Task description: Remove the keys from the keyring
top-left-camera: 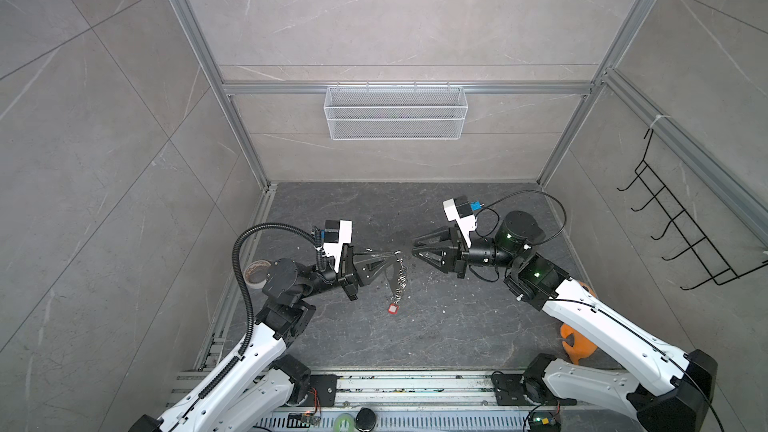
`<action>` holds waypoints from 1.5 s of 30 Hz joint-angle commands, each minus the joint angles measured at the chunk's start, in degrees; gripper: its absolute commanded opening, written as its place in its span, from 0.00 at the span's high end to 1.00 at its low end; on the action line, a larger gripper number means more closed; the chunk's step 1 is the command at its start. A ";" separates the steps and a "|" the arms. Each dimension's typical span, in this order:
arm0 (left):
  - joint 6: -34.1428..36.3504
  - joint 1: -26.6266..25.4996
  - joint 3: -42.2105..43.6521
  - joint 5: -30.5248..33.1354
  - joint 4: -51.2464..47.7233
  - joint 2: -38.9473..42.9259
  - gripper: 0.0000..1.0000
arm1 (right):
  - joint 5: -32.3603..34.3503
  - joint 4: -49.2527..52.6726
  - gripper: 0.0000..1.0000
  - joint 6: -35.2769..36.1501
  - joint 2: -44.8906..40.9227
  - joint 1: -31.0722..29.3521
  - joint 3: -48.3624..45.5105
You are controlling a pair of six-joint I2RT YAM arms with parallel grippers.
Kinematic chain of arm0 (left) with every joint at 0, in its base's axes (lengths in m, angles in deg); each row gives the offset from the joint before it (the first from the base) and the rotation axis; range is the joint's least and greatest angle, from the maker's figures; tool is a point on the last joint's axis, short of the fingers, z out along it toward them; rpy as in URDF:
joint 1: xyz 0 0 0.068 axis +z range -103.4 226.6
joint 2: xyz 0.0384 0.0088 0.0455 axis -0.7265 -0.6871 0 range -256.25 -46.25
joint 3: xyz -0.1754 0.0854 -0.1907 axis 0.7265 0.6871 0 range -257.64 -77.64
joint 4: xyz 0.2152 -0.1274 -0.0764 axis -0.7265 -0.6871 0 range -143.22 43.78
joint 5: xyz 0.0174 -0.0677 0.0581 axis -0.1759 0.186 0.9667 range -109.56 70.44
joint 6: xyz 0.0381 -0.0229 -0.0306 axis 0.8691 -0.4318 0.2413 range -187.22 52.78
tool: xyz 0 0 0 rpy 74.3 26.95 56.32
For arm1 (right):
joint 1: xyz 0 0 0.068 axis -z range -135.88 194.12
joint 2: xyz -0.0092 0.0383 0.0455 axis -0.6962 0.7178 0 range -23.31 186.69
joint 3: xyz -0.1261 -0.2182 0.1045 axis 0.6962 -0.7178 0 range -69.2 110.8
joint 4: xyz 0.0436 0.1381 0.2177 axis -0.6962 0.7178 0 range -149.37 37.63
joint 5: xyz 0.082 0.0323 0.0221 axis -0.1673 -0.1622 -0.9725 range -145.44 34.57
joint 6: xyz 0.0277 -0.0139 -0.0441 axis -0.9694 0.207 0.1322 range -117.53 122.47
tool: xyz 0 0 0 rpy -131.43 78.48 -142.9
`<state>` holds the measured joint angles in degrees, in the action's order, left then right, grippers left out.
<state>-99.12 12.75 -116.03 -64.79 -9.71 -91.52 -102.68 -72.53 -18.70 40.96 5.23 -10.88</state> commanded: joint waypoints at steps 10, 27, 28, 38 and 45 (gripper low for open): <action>1.41 -0.38 -0.38 0.27 4.01 0.28 1.00 | -7.98 2.35 0.59 1.22 0.93 -1.15 2.17; 1.22 -0.50 -0.46 0.32 3.43 -0.38 1.00 | -1.32 3.02 0.57 3.68 1.31 -3.37 5.55; 1.11 -0.50 -0.46 0.32 3.47 -0.37 1.00 | -1.65 2.35 0.58 3.13 1.77 -3.38 5.68; 1.07 -0.51 -0.42 0.41 3.57 -0.40 1.00 | -4.17 -1.42 0.64 -0.10 4.15 -4.07 6.10; 1.30 -0.50 -0.19 0.56 3.30 -0.34 1.00 | -3.24 -0.67 0.69 0.43 4.00 -4.26 6.03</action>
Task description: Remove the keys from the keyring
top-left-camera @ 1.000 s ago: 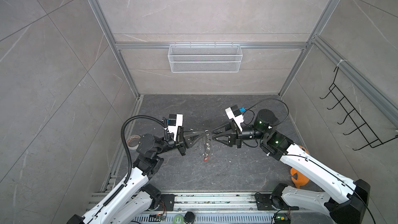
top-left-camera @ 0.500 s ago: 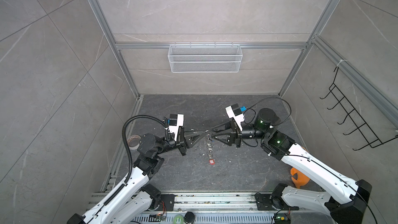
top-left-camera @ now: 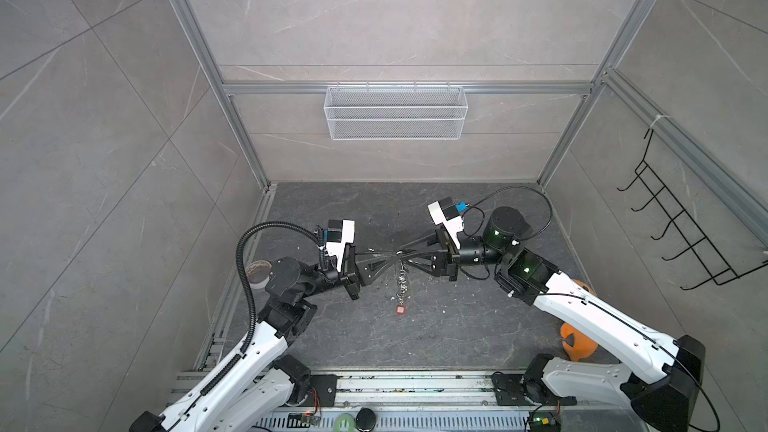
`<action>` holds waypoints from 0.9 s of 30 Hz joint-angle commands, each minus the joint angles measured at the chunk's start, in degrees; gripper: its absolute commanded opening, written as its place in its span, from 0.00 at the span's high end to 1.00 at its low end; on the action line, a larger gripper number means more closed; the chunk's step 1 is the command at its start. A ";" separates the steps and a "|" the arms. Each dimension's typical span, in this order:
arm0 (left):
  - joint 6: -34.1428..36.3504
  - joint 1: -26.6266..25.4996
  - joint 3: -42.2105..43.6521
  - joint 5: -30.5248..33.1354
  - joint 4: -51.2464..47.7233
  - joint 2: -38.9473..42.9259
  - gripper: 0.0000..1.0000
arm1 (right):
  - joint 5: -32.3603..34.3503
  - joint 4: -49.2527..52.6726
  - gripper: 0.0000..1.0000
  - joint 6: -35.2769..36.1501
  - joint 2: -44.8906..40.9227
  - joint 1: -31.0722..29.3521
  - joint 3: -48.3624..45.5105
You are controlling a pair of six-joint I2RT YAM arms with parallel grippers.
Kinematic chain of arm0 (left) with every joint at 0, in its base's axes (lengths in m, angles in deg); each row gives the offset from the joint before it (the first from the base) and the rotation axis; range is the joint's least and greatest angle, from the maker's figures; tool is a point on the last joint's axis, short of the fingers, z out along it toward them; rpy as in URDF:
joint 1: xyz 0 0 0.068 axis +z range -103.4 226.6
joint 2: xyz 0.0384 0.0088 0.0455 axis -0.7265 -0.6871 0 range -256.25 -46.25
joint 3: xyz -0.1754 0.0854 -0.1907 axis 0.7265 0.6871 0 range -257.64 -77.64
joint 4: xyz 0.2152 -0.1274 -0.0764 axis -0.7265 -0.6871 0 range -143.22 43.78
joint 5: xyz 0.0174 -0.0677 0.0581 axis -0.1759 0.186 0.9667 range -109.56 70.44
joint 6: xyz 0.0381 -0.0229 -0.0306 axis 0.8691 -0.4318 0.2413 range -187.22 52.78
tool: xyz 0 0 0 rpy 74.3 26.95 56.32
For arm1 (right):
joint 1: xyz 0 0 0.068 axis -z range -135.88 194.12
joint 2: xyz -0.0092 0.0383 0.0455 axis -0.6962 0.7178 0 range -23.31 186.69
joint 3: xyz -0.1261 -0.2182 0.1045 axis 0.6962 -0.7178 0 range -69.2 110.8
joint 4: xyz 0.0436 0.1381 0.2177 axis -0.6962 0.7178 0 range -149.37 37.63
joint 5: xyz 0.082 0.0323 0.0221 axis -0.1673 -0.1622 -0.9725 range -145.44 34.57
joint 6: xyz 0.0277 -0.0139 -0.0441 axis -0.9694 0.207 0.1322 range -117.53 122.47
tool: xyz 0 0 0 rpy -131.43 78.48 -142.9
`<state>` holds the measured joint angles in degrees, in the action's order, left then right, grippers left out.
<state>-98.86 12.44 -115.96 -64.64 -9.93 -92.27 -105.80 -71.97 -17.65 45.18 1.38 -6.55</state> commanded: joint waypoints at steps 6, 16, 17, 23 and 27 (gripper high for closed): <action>0.96 -0.18 -0.34 0.76 3.43 0.44 1.00 | -0.05 -0.54 0.79 -0.14 -0.15 -0.42 1.84; -0.08 -0.23 -1.90 1.77 -0.87 0.44 0.85 | 1.20 0.74 0.99 0.77 -0.80 -0.50 1.68; 0.06 -0.25 -2.06 2.12 -1.79 0.75 0.75 | 1.45 1.22 0.99 1.00 -0.87 -0.48 1.77; 1.99 -0.29 -3.17 3.18 -8.82 2.68 0.57 | 2.16 3.39 1.00 1.91 -1.20 -0.50 2.07; 4.09 -0.22 -5.27 3.58 -15.24 3.44 0.56 | 2.93 4.31 1.00 2.41 -1.52 -0.50 2.15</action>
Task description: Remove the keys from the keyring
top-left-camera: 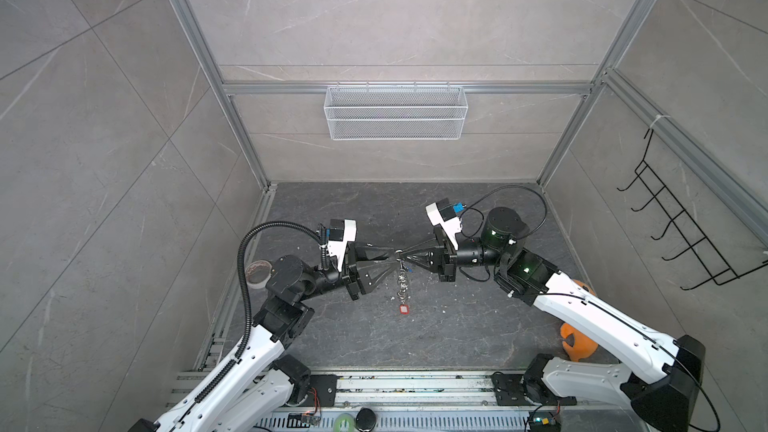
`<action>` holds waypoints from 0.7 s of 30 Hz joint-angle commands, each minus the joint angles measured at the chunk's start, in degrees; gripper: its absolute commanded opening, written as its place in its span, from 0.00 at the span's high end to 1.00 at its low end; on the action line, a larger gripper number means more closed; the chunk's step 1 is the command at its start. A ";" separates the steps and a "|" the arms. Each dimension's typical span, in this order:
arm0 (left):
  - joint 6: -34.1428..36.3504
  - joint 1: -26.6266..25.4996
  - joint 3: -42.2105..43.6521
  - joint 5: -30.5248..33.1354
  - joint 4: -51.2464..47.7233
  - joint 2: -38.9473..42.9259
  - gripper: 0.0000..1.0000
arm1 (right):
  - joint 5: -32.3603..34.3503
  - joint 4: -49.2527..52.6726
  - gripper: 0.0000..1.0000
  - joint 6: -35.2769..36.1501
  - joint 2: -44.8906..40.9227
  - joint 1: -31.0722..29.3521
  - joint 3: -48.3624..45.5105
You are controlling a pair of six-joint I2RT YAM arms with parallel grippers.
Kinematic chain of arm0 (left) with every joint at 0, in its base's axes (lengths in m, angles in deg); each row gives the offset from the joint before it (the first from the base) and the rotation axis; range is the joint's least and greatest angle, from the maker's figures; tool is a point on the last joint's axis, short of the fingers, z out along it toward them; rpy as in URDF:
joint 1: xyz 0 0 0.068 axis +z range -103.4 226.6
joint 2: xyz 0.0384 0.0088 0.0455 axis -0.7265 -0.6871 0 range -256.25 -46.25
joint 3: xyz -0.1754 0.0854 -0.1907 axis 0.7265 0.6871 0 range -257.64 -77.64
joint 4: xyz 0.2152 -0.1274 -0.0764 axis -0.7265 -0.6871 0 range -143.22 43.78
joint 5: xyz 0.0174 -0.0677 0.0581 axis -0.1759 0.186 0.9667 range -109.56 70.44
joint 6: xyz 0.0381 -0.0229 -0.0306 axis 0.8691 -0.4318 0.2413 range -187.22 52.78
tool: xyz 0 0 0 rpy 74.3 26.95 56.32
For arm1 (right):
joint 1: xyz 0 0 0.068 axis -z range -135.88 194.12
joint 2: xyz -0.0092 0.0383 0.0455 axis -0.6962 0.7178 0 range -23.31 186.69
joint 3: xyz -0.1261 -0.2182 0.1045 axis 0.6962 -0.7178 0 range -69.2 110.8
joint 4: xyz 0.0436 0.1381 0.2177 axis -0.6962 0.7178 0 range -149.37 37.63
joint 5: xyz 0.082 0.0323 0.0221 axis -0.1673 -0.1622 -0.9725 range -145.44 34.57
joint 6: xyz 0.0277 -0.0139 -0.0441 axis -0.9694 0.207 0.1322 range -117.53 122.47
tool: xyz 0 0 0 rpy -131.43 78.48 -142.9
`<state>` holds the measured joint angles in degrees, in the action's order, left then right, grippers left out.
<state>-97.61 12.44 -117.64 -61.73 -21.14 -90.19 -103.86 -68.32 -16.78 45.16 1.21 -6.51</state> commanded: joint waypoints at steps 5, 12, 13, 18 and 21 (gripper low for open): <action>5.73 -0.25 -7.18 0.91 -11.44 2.02 0.68 | 1.30 1.52 1.00 1.84 -1.75 -0.33 2.16; 7.89 -0.28 -11.77 0.24 -19.71 -0.23 0.70 | 1.73 1.57 1.00 2.10 -2.48 -0.28 1.95; 7.89 -0.28 -12.01 0.16 -20.49 -0.55 0.70 | 1.84 1.57 1.00 2.11 -2.61 -0.33 1.91; 7.68 -0.26 -12.41 -1.99 -20.46 -1.55 0.71 | 1.95 1.66 1.00 2.15 -2.87 -0.35 1.91; 7.23 -0.25 -12.57 -3.53 -19.57 -2.50 0.73 | 2.11 1.48 1.00 2.04 -2.89 -0.33 1.80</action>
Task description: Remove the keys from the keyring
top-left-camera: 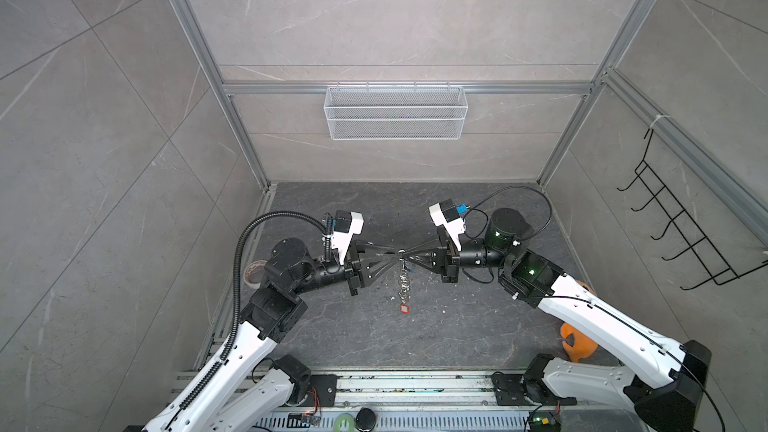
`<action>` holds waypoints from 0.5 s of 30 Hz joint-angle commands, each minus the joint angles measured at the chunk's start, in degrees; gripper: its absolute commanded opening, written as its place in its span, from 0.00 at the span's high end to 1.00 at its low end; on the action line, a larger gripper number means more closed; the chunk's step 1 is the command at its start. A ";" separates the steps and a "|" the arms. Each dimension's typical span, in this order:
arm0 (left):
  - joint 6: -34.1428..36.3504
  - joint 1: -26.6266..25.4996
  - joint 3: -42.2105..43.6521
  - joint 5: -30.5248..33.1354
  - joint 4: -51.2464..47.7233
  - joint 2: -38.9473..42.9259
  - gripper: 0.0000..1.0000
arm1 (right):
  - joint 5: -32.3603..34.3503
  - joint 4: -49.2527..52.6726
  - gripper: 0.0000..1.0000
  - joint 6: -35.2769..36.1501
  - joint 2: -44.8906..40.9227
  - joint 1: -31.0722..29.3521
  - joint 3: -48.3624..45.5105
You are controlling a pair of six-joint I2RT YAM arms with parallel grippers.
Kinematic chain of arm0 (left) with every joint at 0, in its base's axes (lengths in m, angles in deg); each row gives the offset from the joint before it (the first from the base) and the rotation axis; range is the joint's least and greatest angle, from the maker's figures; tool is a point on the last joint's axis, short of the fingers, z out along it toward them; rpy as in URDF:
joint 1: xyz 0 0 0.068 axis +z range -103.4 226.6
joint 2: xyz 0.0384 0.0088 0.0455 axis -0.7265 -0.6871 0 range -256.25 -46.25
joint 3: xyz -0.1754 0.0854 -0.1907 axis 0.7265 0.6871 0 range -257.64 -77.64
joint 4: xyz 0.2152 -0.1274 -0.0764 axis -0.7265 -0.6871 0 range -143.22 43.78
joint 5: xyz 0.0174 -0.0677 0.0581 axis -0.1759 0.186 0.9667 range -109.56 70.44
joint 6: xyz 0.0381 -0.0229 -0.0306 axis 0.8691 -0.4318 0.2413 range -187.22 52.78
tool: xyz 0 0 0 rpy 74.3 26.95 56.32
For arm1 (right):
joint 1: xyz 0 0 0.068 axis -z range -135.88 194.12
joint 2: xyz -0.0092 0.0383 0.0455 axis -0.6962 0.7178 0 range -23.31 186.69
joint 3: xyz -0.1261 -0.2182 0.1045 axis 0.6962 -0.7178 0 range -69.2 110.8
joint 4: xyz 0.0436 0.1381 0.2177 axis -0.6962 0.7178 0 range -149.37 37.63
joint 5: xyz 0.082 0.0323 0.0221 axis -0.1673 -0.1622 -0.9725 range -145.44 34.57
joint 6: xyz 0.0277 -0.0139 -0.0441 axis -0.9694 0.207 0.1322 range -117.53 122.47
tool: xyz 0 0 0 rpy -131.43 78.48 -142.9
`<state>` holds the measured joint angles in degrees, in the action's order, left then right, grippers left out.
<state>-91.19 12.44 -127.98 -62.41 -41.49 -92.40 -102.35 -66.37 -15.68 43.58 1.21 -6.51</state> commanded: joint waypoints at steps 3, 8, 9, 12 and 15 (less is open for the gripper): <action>0.35 -0.27 -2.13 -3.37 1.82 -0.77 0.78 | 0.68 -0.55 1.00 0.93 -1.30 -0.32 1.75; -1.11 -0.28 -1.34 -4.24 4.54 -1.21 0.84 | 0.99 -0.95 1.00 0.75 -1.20 -0.34 1.46; -1.32 -0.30 -1.26 -4.42 4.74 -1.42 0.85 | 1.08 -1.12 1.00 0.75 -1.15 -0.33 1.46; -1.81 -0.24 -1.07 -4.70 5.49 -1.73 0.85 | 1.04 -1.26 1.00 0.66 -0.98 -0.33 1.47; -2.54 -0.29 -0.61 -5.01 6.75 -1.95 0.85 | 1.02 -1.51 1.00 0.49 -0.80 -0.33 1.39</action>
<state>-92.46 12.44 -127.98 -65.25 -38.98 -94.37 -101.67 -66.41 -15.70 43.58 1.21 -6.51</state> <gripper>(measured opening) 0.152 0.049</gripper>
